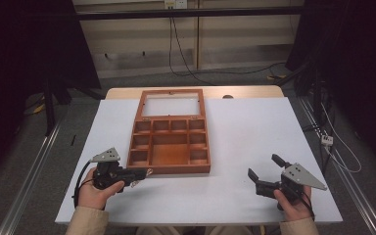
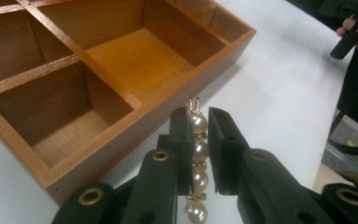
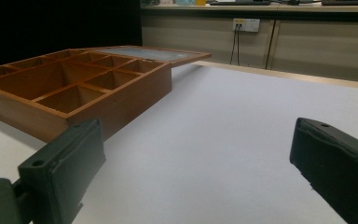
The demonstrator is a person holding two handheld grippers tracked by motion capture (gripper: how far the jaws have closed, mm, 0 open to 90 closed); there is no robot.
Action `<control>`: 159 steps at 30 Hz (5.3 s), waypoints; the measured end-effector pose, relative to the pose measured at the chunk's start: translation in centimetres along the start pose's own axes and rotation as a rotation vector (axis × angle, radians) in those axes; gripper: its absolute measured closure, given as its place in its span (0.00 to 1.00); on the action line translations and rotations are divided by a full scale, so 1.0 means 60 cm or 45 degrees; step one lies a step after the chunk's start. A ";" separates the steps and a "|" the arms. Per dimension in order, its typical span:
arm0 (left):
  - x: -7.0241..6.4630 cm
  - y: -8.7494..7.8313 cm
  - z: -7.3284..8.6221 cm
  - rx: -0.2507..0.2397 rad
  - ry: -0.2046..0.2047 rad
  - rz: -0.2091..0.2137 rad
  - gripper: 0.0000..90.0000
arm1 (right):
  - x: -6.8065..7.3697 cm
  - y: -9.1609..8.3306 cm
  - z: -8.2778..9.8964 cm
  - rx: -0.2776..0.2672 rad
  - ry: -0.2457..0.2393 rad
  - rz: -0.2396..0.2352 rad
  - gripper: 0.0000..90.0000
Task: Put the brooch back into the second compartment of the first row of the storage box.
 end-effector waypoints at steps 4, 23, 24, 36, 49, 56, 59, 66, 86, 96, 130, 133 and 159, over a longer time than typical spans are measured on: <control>0.001 0.003 -0.010 -0.007 -0.007 -0.001 0.90 | 0.000 -0.001 0.000 0.002 0.000 0.000 0.03; 0.011 0.019 -0.057 -0.003 -0.001 -0.046 0.90 | 0.003 0.000 0.000 0.006 0.000 -0.015 0.03; 0.013 0.021 -0.059 0.005 0.004 -0.051 0.90 | 0.004 0.000 0.000 0.005 0.000 -0.017 0.03; 0.025 0.040 -0.077 0.012 -0.003 -0.078 0.90 | 0.003 -0.001 -0.001 0.004 -0.001 -0.020 0.03; 0.041 0.053 -0.088 0.002 -0.017 -0.105 0.90 | 0.003 -0.001 -0.001 0.003 0.001 -0.024 0.03; 0.046 0.058 -0.099 -0.011 -0.020 -0.113 0.90 | 0.003 0.000 -0.002 0.004 0.000 -0.024 0.03; 0.046 0.062 -0.105 -0.009 -0.014 -0.117 0.90 | 0.002 -0.001 -0.002 0.002 -0.001 -0.023 0.03; 0.047 0.070 -0.120 -0.021 -0.008 -0.124 0.90 | 0.002 -0.001 -0.002 0.001 -0.002 -0.026 0.03; 0.058 0.093 -0.136 -0.021 -0.004 -0.152 0.90 | 0.001 -0.001 -0.002 0.003 0.002 -0.032 0.03; 0.067 0.097 -0.140 -0.021 -0.005 -0.171 0.90 | 0.002 0.000 0.001 0.013 0.002 -0.034 0.03; 0.092 0.119 -0.169 -0.003 0.018 -0.232 0.90 | 0.003 0.001 0.002 0.016 -0.002 -0.041 0.03; 0.095 0.121 -0.175 -0.014 0.016 -0.239 0.90 | 0.004 0.001 0.002 0.016 -0.002 -0.042 0.03; 0.107 0.147 -0.192 -0.023 0.016 -0.252 0.90 | 0.001 0.000 0.001 0.011 -0.001 -0.041 0.03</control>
Point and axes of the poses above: each handheld gripper's, and its own axes: y roughly forward along the jaws, z roughly out of its underside, x roughly to its left, the point moved 10 cm from there along y, roughly forward along the jaws, and after that the axes turned 5 degrees about -x, right-handed, at the moved point
